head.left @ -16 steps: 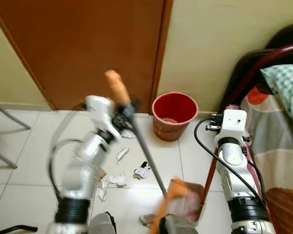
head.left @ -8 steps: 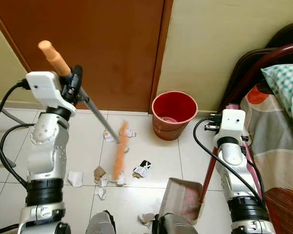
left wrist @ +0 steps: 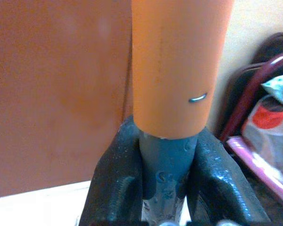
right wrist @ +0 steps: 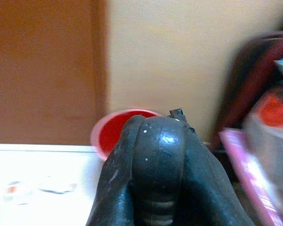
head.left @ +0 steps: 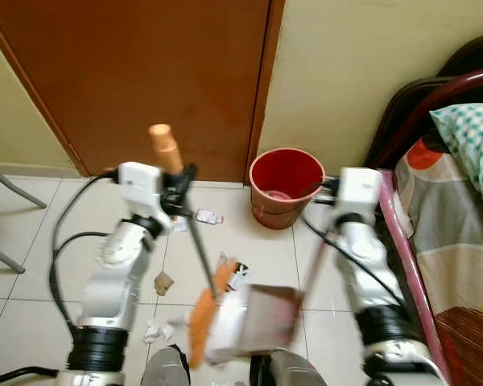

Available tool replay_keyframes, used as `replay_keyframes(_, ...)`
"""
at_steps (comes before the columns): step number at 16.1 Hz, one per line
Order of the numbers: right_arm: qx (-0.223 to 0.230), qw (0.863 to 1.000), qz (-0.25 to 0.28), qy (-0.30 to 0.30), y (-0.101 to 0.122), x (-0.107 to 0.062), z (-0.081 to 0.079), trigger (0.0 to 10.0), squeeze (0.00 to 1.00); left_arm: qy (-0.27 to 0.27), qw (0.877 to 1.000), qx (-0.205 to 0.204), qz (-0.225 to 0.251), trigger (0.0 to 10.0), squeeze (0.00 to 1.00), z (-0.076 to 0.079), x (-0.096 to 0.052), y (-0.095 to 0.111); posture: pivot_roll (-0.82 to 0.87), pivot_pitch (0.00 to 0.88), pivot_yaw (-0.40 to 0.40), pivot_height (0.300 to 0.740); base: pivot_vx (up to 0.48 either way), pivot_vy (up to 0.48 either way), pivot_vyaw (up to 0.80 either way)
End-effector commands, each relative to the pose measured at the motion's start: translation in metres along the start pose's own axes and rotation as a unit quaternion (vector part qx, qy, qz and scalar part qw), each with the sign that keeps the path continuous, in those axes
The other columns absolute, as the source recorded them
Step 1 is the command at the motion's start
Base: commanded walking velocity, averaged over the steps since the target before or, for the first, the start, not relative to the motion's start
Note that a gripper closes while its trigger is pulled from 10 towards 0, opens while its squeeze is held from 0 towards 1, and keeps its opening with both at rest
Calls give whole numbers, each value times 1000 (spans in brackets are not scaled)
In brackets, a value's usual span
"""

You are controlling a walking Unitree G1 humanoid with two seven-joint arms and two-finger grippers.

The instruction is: Sweep floor

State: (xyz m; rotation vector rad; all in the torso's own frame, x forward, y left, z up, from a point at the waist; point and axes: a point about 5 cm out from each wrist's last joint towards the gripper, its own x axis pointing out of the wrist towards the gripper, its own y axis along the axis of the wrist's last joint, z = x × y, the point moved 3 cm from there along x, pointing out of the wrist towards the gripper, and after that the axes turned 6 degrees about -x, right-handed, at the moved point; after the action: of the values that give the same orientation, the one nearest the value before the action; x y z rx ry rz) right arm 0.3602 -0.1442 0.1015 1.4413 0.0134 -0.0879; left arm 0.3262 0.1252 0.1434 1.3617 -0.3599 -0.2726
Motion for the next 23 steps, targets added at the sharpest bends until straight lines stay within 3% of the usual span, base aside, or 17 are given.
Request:
replay_keyframes(1,-1,1000,5,12,1,1,-5,10000,0,-11,1000,-4,28,10000,0,5,1,15,15,181,-66,740,0,0,0)
replay_keyframes(6,-12,999,13,39,-1,3,-20,10000,0,36,995,-58,78,10000,0,-8,0,42,23,185,-75,740,0,0,0)
replay_keyframes(8,-8,999,16,50,-1,3,-21,10000,0,80,990,-31,112,10000,0,-29,0,62,23,185,-75,740,0,0,0)
replay_keyframes(11,-16,996,69,53,18,0,-17,10000,0,111,987,16,114,10000,0,-47,-5,69,23,185,-75,740,0,0,0)
replay_keyframes(13,-16,994,94,55,27,-3,-12,10000,0,104,992,20,75,10000,0,-44,-8,51,15,185,-72,740,0,0,0)
replay_keyframes(14,-23,993,108,48,32,-6,-2,10000,0,101,994,26,13,10000,0,-41,-18,18,13,184,-72,740,0,0,0)
replay_keyframes(17,-32,992,121,9,36,-13,23,10000,0,81,995,41,-36,10000,0,-34,-34,-18,11,180,-78,740,0,0,0)
replay_keyframes(19,-48,991,121,-33,38,-17,39,10000,0,75,995,46,-49,10000,0,-30,-36,-28,9,178,-76,740,0,0,0)
replay_keyframes(21,-56,991,113,-51,37,-17,44,10000,0,69,995,46,-48,10000,0,-25,-31,-29,6,175,-73,740,0,0,0)
replay_keyframes(23,-60,991,92,-71,30,-13,46,10000,0,19,997,45,-53,10000,0,-8,-17,-33,13,172,-70,740,0,0,0)
